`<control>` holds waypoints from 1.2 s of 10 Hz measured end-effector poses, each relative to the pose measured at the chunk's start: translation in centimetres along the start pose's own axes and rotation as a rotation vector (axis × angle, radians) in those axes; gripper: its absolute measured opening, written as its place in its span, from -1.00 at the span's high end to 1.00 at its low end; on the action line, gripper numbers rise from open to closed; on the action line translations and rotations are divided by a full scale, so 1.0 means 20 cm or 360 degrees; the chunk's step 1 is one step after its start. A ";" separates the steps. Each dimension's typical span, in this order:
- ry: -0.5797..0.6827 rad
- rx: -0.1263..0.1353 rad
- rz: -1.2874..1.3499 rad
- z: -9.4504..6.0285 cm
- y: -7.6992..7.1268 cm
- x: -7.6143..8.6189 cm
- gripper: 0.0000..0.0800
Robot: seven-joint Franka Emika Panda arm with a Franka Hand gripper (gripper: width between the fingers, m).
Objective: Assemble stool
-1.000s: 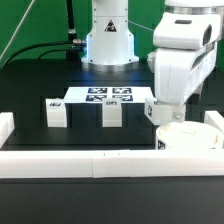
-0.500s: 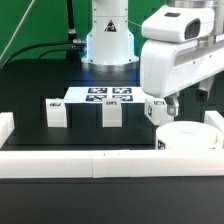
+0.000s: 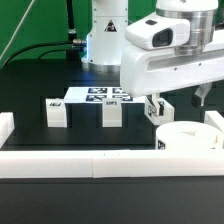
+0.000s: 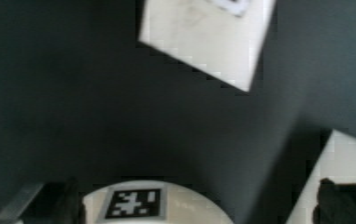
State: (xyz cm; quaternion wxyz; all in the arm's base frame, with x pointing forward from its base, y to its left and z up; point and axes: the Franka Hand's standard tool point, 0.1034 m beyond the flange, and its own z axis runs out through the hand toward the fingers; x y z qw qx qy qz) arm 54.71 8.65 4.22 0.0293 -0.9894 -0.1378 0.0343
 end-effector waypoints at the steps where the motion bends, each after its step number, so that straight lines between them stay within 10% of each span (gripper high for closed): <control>1: -0.0002 0.0001 -0.0004 0.00 0.00 0.00 -0.62; 4: -0.0136 0.0005 -0.0002 0.05 0.02 -0.07 -0.62; 7: -0.0676 -0.0050 0.0111 0.05 -0.01 -0.18 -0.62; 12: -0.1205 -0.0002 0.0099 0.08 0.00 -0.25 -0.62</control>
Offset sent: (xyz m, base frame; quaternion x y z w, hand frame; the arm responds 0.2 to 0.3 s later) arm -0.0151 -0.0329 -0.0213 -0.0379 -0.0779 -0.0108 0.9962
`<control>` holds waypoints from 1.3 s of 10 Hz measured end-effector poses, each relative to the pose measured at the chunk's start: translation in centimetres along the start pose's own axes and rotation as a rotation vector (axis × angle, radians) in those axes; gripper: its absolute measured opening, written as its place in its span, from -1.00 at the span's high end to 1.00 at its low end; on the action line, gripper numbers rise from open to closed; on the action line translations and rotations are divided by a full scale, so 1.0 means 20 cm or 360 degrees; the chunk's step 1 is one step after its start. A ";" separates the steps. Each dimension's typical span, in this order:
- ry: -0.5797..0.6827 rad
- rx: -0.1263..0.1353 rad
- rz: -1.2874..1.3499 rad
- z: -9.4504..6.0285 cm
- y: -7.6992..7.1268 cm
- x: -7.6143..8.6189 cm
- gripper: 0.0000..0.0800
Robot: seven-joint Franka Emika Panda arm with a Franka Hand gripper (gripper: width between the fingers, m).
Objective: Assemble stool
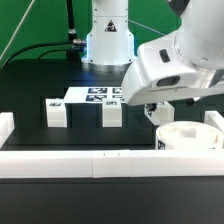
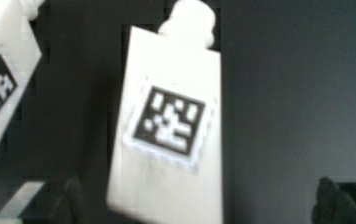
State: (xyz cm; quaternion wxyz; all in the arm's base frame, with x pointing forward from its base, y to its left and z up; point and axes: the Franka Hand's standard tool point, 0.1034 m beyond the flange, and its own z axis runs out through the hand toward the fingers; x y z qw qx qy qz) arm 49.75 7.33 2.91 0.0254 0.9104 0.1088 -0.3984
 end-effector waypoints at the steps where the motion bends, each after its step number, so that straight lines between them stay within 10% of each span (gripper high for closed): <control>1: -0.0134 0.0027 0.0014 0.00 0.00 0.00 -0.62; 9: -0.0220 0.0039 0.0057 0.04 0.04 0.06 -0.62; 11: -0.0221 0.0039 0.0056 0.05 0.04 0.06 0.10; 13: -0.0221 0.0039 0.0056 0.05 0.04 0.06 0.19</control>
Offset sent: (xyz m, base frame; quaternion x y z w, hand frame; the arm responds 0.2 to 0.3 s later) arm 0.0000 0.0000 0.0000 0.0000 0.0000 0.0000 1.0000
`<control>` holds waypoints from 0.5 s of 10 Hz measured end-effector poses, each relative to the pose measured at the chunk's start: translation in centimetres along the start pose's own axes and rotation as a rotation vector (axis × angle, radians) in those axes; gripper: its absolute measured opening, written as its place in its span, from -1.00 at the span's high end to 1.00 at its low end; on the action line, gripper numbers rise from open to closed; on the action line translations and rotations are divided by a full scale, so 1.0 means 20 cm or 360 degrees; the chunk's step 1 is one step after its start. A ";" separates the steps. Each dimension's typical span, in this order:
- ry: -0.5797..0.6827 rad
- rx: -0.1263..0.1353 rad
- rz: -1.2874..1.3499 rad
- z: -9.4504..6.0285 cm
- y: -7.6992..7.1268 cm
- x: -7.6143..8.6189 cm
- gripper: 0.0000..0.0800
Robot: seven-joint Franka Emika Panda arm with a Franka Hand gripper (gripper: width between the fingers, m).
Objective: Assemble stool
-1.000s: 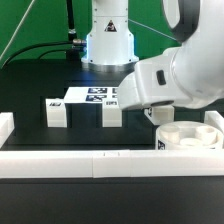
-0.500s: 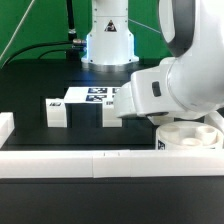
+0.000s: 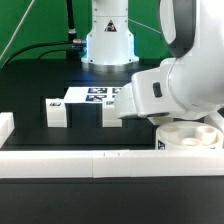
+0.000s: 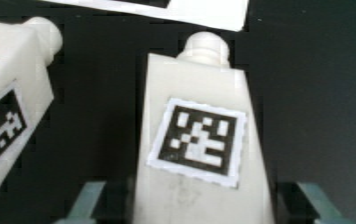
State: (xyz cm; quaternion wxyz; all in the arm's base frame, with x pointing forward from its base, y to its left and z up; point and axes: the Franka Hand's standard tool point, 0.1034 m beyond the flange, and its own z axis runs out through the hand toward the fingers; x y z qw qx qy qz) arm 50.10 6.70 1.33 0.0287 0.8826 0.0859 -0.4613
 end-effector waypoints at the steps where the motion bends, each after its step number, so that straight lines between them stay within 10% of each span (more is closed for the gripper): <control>1: 0.0000 0.0000 0.0000 0.00 0.00 0.00 0.19; 5: -0.0008 0.0008 -0.0020 -0.02 0.00 -0.02 0.19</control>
Offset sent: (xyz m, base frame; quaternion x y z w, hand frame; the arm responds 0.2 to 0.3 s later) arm 0.0000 0.0000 0.0000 0.0000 0.0000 0.0000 1.0000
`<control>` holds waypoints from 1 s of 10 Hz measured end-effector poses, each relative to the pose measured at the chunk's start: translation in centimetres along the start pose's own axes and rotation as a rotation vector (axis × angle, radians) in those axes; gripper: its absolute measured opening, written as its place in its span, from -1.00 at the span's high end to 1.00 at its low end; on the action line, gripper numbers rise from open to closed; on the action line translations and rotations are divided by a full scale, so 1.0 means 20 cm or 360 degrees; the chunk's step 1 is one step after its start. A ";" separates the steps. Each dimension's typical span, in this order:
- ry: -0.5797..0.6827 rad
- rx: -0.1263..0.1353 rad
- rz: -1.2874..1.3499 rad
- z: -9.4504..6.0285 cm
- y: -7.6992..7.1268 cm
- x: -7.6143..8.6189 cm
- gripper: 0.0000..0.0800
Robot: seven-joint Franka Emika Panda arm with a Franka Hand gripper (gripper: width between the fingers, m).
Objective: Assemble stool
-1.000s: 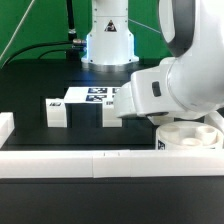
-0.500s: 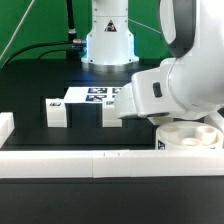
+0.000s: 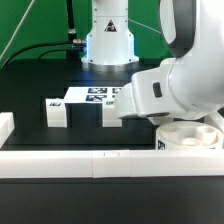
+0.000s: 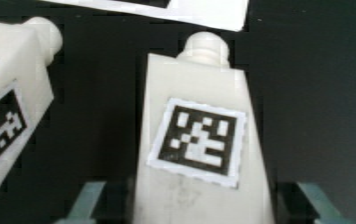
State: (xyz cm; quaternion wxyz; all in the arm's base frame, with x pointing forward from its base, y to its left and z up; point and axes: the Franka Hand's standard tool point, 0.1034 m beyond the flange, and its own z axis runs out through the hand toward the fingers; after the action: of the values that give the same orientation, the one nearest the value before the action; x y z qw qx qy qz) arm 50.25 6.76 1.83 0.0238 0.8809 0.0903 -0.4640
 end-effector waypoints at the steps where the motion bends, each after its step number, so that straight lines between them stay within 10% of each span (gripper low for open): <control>1: 0.0029 0.0019 -0.0048 -0.11 0.00 -0.05 0.19; 4: 0.0145 0.0044 -0.0131 -0.36 0.05 -0.23 0.19; 8: 0.0546 0.0006 -0.0119 -0.46 0.05 -0.13 0.19; 10: 0.0721 -0.0037 -0.0228 -0.64 0.08 -0.21 0.19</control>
Offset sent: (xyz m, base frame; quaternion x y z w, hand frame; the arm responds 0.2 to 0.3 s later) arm 0.0164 -0.0053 0.0789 0.0046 -0.0306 -0.0194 0.9993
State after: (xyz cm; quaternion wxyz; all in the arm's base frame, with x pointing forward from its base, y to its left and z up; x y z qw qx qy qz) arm 58.62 6.30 12.41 -0.0200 0.9536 0.1608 -0.2539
